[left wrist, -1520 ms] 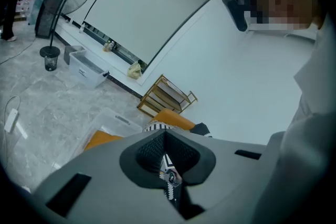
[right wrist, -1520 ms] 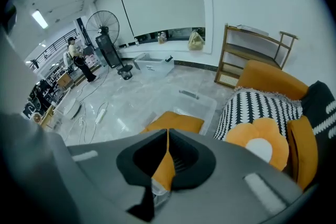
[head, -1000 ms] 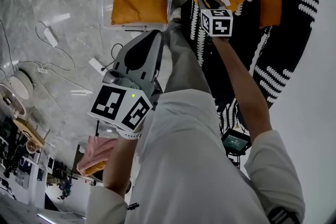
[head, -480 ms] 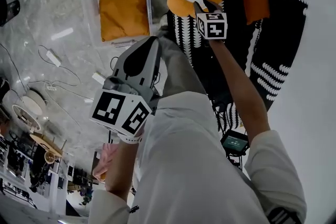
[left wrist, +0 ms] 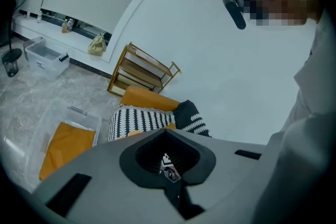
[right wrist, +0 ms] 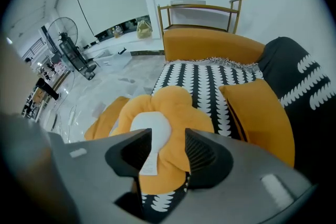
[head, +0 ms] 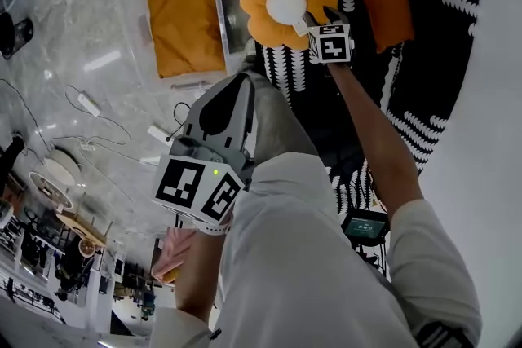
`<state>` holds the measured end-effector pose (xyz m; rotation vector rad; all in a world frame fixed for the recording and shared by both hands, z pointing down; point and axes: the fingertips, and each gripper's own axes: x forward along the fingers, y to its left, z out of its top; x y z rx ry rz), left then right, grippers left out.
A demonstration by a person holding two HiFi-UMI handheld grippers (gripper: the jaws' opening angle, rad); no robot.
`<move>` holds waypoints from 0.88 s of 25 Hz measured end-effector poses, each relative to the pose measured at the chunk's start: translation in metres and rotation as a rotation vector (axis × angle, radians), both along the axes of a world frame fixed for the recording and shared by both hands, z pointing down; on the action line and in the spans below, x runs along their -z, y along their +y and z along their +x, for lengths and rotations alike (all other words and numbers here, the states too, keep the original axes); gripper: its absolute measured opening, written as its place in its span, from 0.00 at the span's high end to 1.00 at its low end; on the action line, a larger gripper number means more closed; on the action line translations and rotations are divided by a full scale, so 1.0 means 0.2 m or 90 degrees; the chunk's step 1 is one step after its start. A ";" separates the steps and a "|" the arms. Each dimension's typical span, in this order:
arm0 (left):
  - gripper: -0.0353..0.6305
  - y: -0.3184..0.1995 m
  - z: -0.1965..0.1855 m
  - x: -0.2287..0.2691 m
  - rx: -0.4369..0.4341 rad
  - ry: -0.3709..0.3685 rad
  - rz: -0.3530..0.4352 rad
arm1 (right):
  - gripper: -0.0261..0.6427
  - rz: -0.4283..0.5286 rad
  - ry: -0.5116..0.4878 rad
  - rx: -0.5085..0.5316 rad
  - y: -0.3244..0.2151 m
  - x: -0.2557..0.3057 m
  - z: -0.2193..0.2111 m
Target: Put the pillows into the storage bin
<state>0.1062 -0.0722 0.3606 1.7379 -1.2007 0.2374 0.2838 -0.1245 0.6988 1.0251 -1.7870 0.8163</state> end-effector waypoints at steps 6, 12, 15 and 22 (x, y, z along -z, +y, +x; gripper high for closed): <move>0.94 -0.06 0.00 -0.08 -0.004 -0.001 -0.027 | 0.60 -0.026 0.056 0.008 -0.07 -0.20 0.09; 0.94 -0.10 0.06 -0.18 -0.015 -0.007 -0.045 | 0.55 -0.076 0.101 0.065 -0.04 -0.41 0.16; 0.94 -0.09 0.09 -0.20 -0.020 -0.010 -0.047 | 0.63 -0.077 0.121 0.079 -0.05 -0.45 0.18; 0.94 -0.07 0.02 -0.14 -0.013 -0.015 -0.042 | 0.93 -0.095 0.073 0.074 -0.01 -0.38 0.11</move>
